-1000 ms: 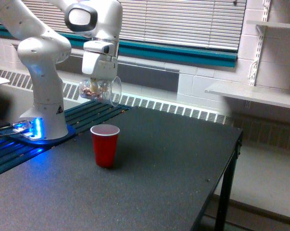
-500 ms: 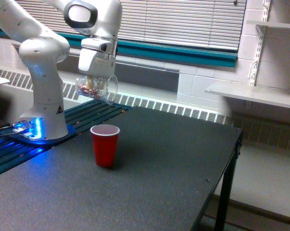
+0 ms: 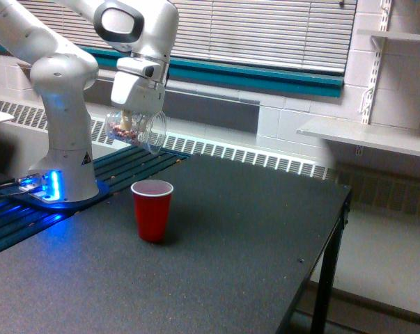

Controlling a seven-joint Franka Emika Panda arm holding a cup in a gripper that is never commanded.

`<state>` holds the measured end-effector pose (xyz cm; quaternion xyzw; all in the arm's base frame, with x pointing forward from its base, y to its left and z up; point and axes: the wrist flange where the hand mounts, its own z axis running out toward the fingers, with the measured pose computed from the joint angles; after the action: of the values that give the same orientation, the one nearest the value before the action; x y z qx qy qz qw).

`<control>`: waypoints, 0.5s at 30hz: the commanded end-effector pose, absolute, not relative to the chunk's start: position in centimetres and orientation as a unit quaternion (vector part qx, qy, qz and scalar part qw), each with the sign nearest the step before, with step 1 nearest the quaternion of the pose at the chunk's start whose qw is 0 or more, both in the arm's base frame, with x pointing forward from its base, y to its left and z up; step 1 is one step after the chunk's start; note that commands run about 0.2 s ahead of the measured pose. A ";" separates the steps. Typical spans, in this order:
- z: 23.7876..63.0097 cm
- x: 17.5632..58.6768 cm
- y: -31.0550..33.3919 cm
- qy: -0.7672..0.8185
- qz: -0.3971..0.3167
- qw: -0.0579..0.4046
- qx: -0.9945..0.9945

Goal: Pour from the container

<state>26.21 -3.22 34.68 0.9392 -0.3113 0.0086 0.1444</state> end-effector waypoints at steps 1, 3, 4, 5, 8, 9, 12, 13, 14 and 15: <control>32.9 25.3 -2.5 -0.314 -0.009 0.161 0.936; 32.8 25.3 -2.5 -0.315 -0.011 0.163 0.935; 32.7 25.3 -2.5 -0.315 -0.011 0.164 0.935; 32.6 25.3 -2.5 -0.315 -0.012 0.164 0.935; 32.4 25.3 -2.5 -0.315 -0.013 0.167 0.934; 32.4 25.3 -2.5 -0.315 -0.013 0.167 0.934; 32.2 25.3 -2.5 -0.314 -0.013 0.169 0.934; 32.2 25.3 -2.5 -0.314 -0.014 0.169 0.934; 32.1 25.3 -2.5 -0.314 -0.014 0.170 0.934; 32.1 25.3 -2.5 -0.315 -0.014 0.171 0.934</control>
<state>26.14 -3.11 33.60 0.9364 -0.3137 -0.0024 0.1571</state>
